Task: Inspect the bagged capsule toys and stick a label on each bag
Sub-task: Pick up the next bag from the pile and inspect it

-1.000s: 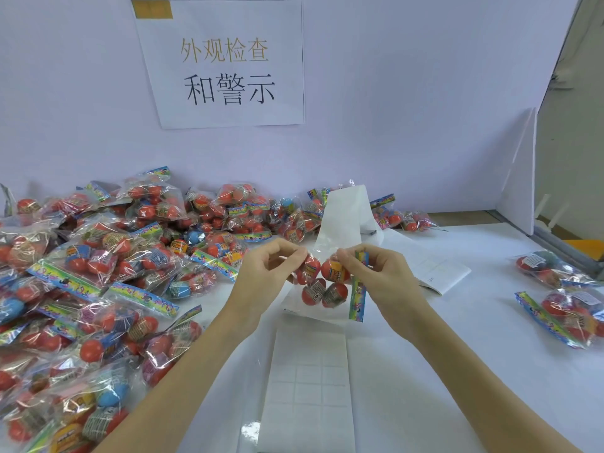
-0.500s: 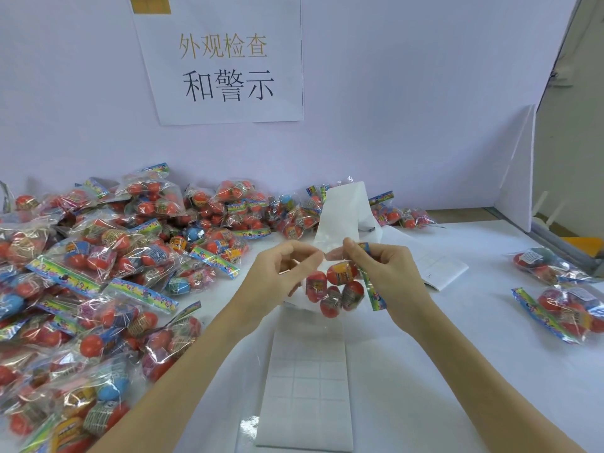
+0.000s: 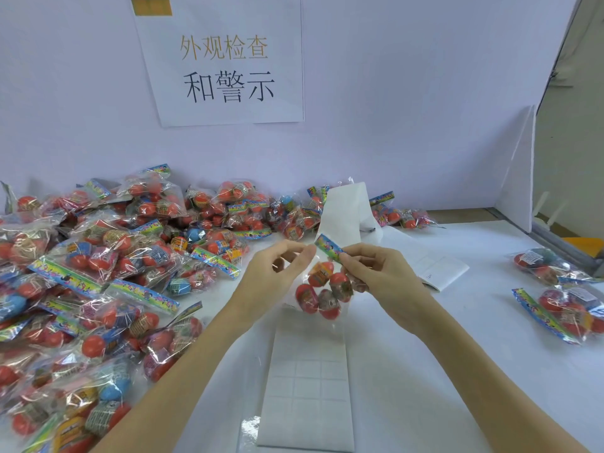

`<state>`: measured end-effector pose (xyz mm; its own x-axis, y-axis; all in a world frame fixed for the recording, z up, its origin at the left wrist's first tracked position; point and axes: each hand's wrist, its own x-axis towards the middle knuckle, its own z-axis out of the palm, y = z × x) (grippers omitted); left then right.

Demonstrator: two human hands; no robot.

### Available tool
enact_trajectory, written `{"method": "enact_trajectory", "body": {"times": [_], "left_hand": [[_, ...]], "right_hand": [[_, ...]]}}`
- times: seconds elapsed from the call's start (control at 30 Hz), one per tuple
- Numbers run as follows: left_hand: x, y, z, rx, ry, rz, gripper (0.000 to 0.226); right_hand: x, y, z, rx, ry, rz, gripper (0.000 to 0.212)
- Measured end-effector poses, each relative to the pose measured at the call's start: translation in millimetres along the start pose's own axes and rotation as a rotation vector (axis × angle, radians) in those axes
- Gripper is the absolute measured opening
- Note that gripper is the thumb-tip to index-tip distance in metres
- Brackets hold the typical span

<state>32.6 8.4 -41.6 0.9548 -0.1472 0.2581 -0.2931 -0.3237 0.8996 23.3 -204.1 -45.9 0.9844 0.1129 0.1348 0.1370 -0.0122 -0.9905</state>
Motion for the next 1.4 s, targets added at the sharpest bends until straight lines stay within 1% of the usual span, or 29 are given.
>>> {"method": "enact_trajectory", "body": {"times": [0.03,0.1,0.17,0.23,0.33,0.4,0.47,0.53,0.6,0.67,0.73,0.77,0.8,0.83,0.9,0.97,1.0,1.07,1.1,1.17,1.23,1.33,1.4], "left_hand": [[0,0,0,-0.025,-0.036,-0.001,0.037],[-1,0,1,-0.111,-0.048,-0.025,0.021],[-1,-1,2,-0.195,0.023,-0.047,0.009],[-1,-1,3,-0.257,0.102,-0.052,0.009],[-1,-3,3,-0.346,0.126,-0.087,0.009],[-1,-1,1,-0.382,0.094,-0.102,0.008],[0,1,-1,-0.438,0.044,-0.119,0.017],[1,3,-4,-0.528,0.006,-0.143,0.021],[2,3,-6,-0.598,-0.015,-0.173,0.016],[2,2,-4,-0.633,0.004,-0.201,0.014],[1,0,-2,-0.687,0.054,-0.217,0.018],[1,-1,-2,-0.711,0.070,-0.220,0.020],[1,-1,-2,-0.715,0.077,-0.224,0.020],[1,-2,-3,-0.689,0.079,-0.225,0.018],[4,-3,-5,-0.552,0.074,-0.205,0.017],[6,-1,-8,-0.393,0.051,-0.168,0.019],[5,1,-9,-0.345,0.022,-0.159,0.023],[3,3,-6,-0.309,-0.037,-0.158,0.038],[2,3,-4,-0.298,-0.035,-0.154,0.041],[0,1,-1,-0.264,0.016,-0.119,0.030],[1,-2,0,-0.230,0.062,-0.082,0.018],[3,-5,-1,-0.217,0.122,-0.066,0.019],[3,-3,0,-0.243,0.149,-0.085,0.022]], "right_hand": [[-1,0,2,0.006,-0.028,-0.004,0.014],[-2,-2,6,0.059,-0.042,-0.004,0.020],[-1,-3,5,0.122,-0.040,0.024,0.038],[0,-4,1,0.111,-0.044,0.051,0.048],[1,0,0,0.041,-0.032,0.069,0.048],[2,3,0,0.082,-0.009,0.071,0.047],[3,4,1,0.130,0.008,0.052,0.038],[4,3,3,0.103,0.029,0.006,0.028],[2,2,8,0.023,0.070,-0.050,0.030],[0,1,11,-0.009,0.080,-0.068,0.040],[-2,-3,10,0.053,-0.014,-0.028,0.051],[-3,-4,11,0.078,-0.065,-0.006,0.052],[-4,-5,11,0.076,-0.088,0.004,0.050],[-4,-5,12,0.051,-0.078,0.005,0.043],[-4,-6,12,-0.012,-0.020,-0.001,0.029],[-5,-5,10,-0.080,-0.011,-0.014,0.025],[-5,-5,9,-0.113,-0.023,-0.020,0.026],[-7,-7,9,-0.150,-0.050,-0.032,0.032],[-7,-7,10,-0.173,-0.054,-0.045,0.038],[-8,-8,12,-0.284,-0.027,-0.105,0.050],[-8,-6,12,-0.439,0.028,-0.177,0.057],[-9,-4,13,-0.575,0.090,-0.247,0.064],[-9,-4,15,-0.538,0.101,-0.239,0.073]]}}
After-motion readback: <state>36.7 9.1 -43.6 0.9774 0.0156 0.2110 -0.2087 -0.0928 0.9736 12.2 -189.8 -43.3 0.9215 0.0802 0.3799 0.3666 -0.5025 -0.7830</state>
